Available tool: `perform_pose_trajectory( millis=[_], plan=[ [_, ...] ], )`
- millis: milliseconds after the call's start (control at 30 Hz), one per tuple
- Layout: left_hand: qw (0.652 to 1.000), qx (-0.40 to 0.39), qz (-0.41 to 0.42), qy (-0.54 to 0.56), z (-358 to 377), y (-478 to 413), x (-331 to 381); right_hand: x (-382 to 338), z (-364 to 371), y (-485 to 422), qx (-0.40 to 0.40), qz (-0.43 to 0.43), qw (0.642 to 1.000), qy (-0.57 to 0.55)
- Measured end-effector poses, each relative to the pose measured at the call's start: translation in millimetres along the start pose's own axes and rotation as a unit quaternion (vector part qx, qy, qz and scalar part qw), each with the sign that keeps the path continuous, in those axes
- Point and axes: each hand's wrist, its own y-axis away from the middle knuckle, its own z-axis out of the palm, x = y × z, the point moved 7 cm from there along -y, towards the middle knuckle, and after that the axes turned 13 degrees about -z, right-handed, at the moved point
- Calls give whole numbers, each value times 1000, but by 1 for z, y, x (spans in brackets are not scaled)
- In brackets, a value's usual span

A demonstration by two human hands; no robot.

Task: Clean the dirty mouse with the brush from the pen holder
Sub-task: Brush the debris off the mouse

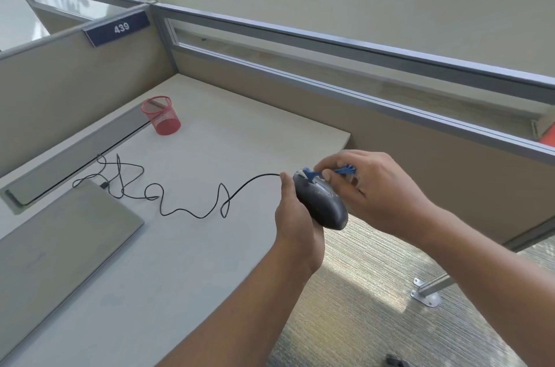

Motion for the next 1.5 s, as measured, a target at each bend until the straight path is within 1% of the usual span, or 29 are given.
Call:
perform_pose_trajectory(
  millis=[67, 233, 267, 400, 467, 533, 600, 700, 800, 967, 1033, 1133, 1267, 1400, 1433, 1500],
  plan=[
    [1000, 4, 3, -3, -2, -1, 0, 4, 1, 6, -15, 7, 1000, -10],
    [1000, 11, -2, 6, -6, -1, 0, 6, -13, 10, 26, 7, 999, -26],
    [1000, 12, -2, 1, -6, -1, 0, 3, -11, 9, 15, -1, 999, -30],
    [1000, 25, -4, 4, -8, -1, 6, -4, 3, 21, -97, -26, 995, -17],
    [999, 28, -2, 15, -11, -3, 10, 0, -1, 29, -118, -21, 993, -18],
    [1000, 24, 7, 19, -11, -3, 12, 3, -9, 30, -101, -15, 994, -31],
    [999, 22, 15, 18, -10, -3, 11, 6, -15, 22, -61, -10, 997, -53],
    [1000, 15, 12, -1, -5, -2, 6, 8, -9, 1, -4, 13, 992, -123],
    [1000, 9, -10, 0, -1, -2, 2, 11, 7, -9, -22, 36, 989, -143],
    [1000, 23, -16, 6, -7, -3, 3, 12, -1, 11, -80, 10, 993, -88],
    [1000, 27, -10, 0, -8, -4, 2, 12, -11, 11, -69, 10, 994, -80],
    [1000, 20, -7, 0, -5, -3, 2, 10, -9, -7, -43, 17, 994, -100],
    [1000, -15, -12, 18, 2, -5, 3, 0, 6, -15, -75, 12, 993, -95],
    [999, 10, -6, 43, -7, -7, 9, 4, -6, 11, -112, -10, 993, -48],
    [999, 15, -6, 41, -9, -7, 10, 8, -12, 14, -105, -5, 994, -43],
    [999, 12, 5, 38, -10, -6, 12, 17, -22, 15, -60, 9, 996, -70]
  ],
)
